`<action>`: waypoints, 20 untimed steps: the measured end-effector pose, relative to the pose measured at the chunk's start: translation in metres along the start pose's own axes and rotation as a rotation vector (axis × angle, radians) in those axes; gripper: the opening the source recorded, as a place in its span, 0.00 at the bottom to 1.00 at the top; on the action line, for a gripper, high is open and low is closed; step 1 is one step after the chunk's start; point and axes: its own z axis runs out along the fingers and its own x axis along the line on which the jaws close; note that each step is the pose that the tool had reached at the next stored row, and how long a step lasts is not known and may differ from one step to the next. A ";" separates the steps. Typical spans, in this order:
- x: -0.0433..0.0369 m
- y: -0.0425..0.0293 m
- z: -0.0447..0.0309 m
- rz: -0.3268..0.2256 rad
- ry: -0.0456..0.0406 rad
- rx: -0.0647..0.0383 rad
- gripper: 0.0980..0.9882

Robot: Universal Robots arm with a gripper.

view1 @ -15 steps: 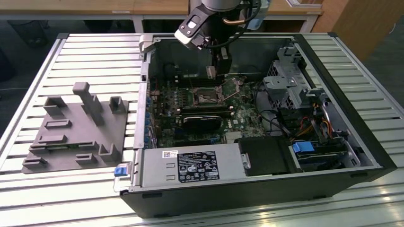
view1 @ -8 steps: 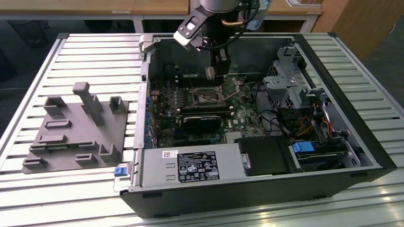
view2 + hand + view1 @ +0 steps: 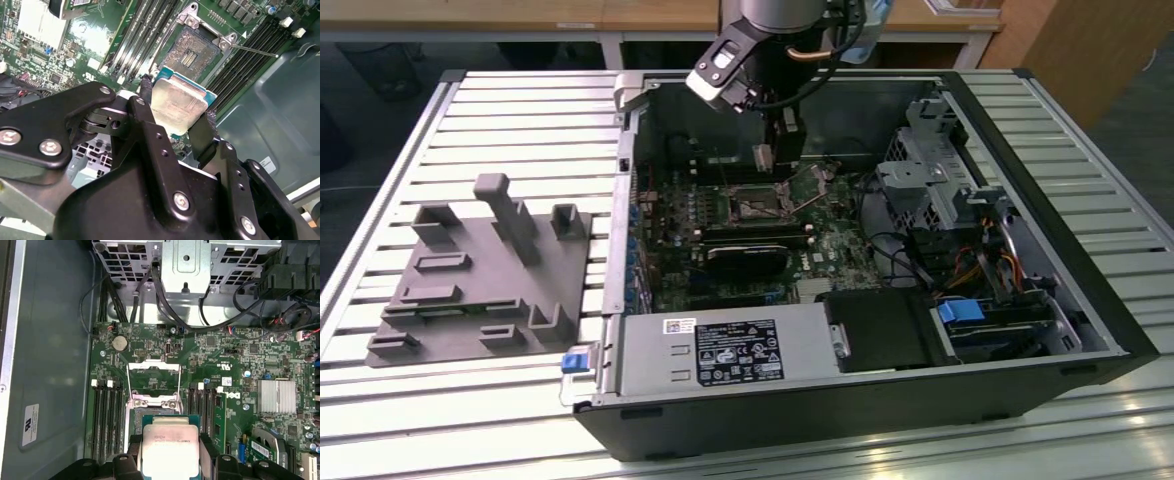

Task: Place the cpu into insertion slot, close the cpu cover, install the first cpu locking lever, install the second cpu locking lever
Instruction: 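Place the cpu into insertion slot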

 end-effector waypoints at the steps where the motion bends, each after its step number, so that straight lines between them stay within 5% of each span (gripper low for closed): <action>1: 0.0004 -0.0001 0.0015 0.000 0.0000 0.000 0.50; 20: 0.0017 -0.0040 0.0159 0.000 0.0001 0.000 0.50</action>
